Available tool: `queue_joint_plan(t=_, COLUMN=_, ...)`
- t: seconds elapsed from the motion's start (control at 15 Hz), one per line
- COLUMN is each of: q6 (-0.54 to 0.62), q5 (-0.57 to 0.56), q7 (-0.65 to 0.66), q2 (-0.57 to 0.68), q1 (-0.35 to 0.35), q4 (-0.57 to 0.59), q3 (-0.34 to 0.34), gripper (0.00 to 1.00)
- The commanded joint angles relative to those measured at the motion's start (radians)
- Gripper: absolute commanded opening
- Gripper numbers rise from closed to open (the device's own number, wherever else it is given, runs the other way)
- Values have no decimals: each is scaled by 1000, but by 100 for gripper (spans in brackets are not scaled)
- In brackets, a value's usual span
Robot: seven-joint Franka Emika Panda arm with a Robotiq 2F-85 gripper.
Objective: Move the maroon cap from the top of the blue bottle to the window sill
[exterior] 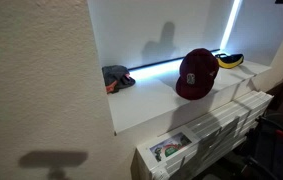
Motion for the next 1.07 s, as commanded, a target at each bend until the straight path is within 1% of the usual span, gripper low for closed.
queue_joint_plan(t=0.0, q6=-2, q5=9, q7=-9, q2=4, q1=-14, q4=2, q3=10, gripper=100)
queue_joint_plan(t=0.13, q6=8, q5=0, q7=-22, q2=3, q1=-12, q4=1, q3=10, gripper=100)
queue_joint_plan(t=0.2, q6=37, q5=11, q7=-4, q2=-2, q1=-16, q4=-6, q3=10, gripper=100)
queue_joint_plan(t=0.27, q6=101, q5=72, q7=46, q2=-15, q1=-20, q4=-20, q3=0, gripper=100)
queue_joint_plan(t=0.33, q6=132, q5=105, q7=67, q2=-8, q1=-20, q4=-16, q3=-2, gripper=100)
queue_joint_plan(t=0.4, q6=-19, q5=112, q7=102, q2=-108, q1=-59, q4=71, q3=13, gripper=100)
queue_joint_plan(t=0.47, q6=-11, q5=124, q7=132, q2=-106, q1=-70, q4=89, q3=14, gripper=100)
queue_joint_plan(t=0.67, q6=-84, q5=121, q7=263, q2=-110, q1=-119, q4=258, q3=36, gripper=100)
queue_joint_plan(t=0.73, q6=-143, q5=87, q7=309, q2=-106, q1=-143, q4=327, q3=55, gripper=100)
queue_joint_plan(t=0.8, q6=-260, q5=57, q7=342, q2=-82, q1=-149, q4=419, q3=68, gripper=100)
queue_joint_plan(t=0.87, q6=-329, q5=81, q7=324, q2=-46, q1=-106, q4=453, q3=54, gripper=100)
queue_joint_plan(t=0.93, q6=-221, q5=82, q7=303, q2=-133, q1=-117, q4=353, q3=42, gripper=100)
queue_joint_plan(t=1.0, q6=-279, q5=82, q7=312, q2=-126, q1=-114, q4=395, q3=50, gripper=100)
